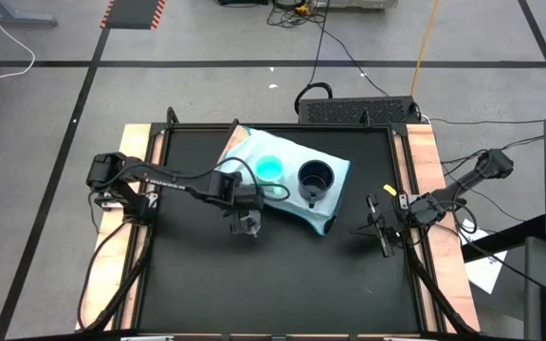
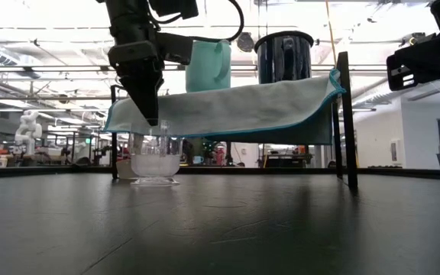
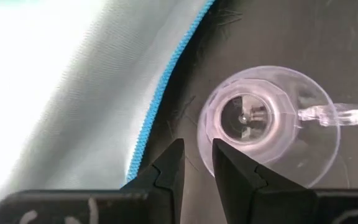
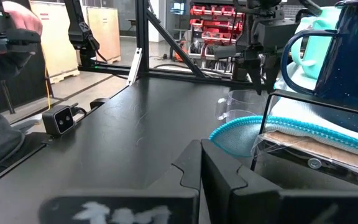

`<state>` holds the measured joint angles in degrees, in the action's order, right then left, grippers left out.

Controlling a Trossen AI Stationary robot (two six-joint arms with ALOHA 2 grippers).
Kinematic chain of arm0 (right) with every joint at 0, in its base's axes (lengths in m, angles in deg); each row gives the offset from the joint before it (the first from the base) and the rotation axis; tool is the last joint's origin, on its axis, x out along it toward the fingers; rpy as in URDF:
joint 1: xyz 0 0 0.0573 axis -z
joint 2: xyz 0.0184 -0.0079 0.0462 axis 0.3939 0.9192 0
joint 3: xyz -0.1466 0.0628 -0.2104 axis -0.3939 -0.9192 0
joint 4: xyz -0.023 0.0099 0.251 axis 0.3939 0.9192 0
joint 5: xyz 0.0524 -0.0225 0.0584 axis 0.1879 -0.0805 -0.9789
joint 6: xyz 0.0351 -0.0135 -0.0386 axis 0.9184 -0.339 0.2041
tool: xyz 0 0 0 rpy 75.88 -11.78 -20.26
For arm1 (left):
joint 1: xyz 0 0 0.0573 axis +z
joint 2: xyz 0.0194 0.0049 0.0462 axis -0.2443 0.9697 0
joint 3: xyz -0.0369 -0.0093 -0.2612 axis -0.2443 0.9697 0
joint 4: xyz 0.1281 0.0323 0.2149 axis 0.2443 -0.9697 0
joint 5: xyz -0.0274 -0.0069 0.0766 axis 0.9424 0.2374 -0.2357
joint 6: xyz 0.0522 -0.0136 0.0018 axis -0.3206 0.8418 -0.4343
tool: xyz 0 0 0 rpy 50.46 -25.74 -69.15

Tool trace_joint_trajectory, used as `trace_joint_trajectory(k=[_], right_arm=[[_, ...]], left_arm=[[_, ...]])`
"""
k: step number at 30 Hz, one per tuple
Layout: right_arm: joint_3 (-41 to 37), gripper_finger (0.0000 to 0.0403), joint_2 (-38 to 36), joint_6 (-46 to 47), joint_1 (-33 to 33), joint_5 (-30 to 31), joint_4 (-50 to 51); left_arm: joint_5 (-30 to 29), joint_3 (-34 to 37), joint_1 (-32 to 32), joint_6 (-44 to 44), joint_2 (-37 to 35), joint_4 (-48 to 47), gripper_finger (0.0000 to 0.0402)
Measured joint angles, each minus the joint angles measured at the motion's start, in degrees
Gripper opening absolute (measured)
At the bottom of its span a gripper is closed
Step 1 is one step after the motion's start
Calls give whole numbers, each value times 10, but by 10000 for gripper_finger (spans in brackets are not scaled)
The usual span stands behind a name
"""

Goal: Stack small to large cups/mugs on shelf
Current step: Put the transparent mug on the shelf

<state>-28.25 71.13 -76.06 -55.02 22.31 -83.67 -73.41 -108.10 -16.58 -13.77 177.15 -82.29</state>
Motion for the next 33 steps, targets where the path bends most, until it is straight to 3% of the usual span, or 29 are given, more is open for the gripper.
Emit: trace_joint_trajectory(k=[7, 33], right_arm=[[0, 0, 0, 0, 0, 0, 0], [0, 0, 0, -1, 0, 0, 0]], left_arm=[[29, 0, 2, -19, 3, 12, 86], [9, 0, -25, -19, 11, 11, 86]])
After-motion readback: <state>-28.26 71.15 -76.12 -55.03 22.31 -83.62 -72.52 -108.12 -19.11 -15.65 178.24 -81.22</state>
